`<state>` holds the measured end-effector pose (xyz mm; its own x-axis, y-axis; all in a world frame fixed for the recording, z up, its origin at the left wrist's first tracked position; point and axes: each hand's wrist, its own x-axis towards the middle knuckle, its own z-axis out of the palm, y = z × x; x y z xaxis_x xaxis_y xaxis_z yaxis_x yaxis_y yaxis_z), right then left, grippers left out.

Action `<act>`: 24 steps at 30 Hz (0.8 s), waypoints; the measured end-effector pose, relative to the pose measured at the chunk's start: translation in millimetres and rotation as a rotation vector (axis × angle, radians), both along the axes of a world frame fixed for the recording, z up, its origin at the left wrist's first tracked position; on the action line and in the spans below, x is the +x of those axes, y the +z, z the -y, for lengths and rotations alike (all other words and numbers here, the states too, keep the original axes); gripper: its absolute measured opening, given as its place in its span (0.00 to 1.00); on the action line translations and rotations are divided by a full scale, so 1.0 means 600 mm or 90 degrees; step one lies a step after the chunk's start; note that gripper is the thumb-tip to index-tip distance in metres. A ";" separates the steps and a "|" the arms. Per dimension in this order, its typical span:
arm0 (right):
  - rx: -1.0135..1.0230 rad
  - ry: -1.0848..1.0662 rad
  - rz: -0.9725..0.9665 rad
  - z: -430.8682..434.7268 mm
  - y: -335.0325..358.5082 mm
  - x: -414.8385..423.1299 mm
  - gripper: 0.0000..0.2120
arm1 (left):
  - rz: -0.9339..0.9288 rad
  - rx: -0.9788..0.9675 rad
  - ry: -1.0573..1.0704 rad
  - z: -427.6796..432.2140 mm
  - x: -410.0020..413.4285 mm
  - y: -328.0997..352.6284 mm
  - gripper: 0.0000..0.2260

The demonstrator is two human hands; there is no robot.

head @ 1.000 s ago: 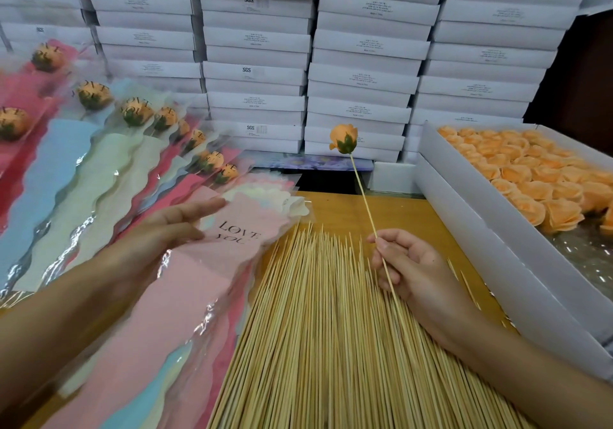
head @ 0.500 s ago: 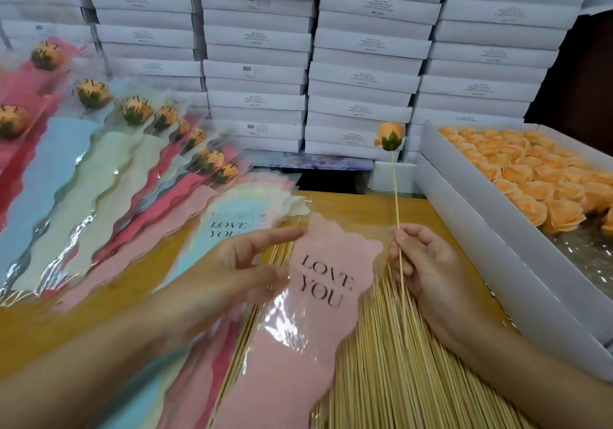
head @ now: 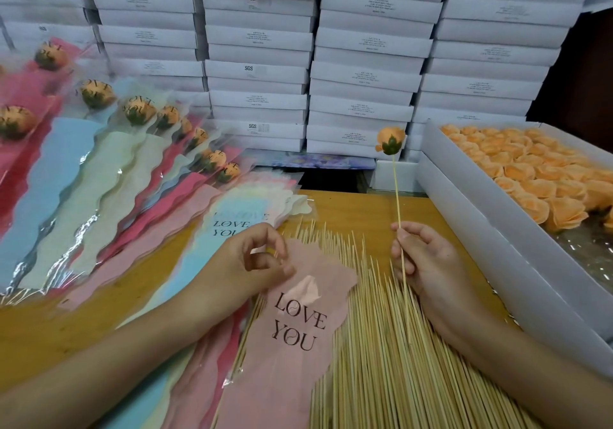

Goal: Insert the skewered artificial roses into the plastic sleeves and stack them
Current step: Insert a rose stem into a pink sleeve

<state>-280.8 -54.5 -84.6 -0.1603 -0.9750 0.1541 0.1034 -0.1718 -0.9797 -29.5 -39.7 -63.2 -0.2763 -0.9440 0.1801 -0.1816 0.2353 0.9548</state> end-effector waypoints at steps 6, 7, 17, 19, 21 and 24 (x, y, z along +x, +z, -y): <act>-0.024 0.005 -0.021 -0.005 0.007 0.001 0.09 | 0.080 0.040 -0.063 -0.001 0.007 -0.011 0.23; -0.034 0.007 -0.022 -0.006 0.009 0.002 0.09 | 0.088 0.041 -0.065 -0.002 0.006 -0.012 0.23; -0.116 -0.047 -0.004 -0.008 0.031 0.001 0.07 | -0.001 -0.034 0.005 -0.003 -0.001 -0.011 0.03; -0.121 -0.060 -0.003 -0.007 0.034 -0.001 0.07 | 0.003 -0.055 0.027 -0.001 0.000 -0.014 0.01; -0.129 -0.064 -0.015 -0.008 0.036 -0.001 0.07 | -0.014 -0.055 0.032 0.002 0.001 -0.017 0.04; -0.141 -0.053 -0.021 -0.011 0.037 0.000 0.07 | -0.010 -0.047 0.029 0.006 0.000 -0.020 0.06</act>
<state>-280.7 -48.0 -62.1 -0.2293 -0.9006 0.3693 0.0480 -0.3894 -0.9198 -29.8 -43.2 -75.4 -0.2298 -0.9397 0.2532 -0.1788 0.2965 0.9381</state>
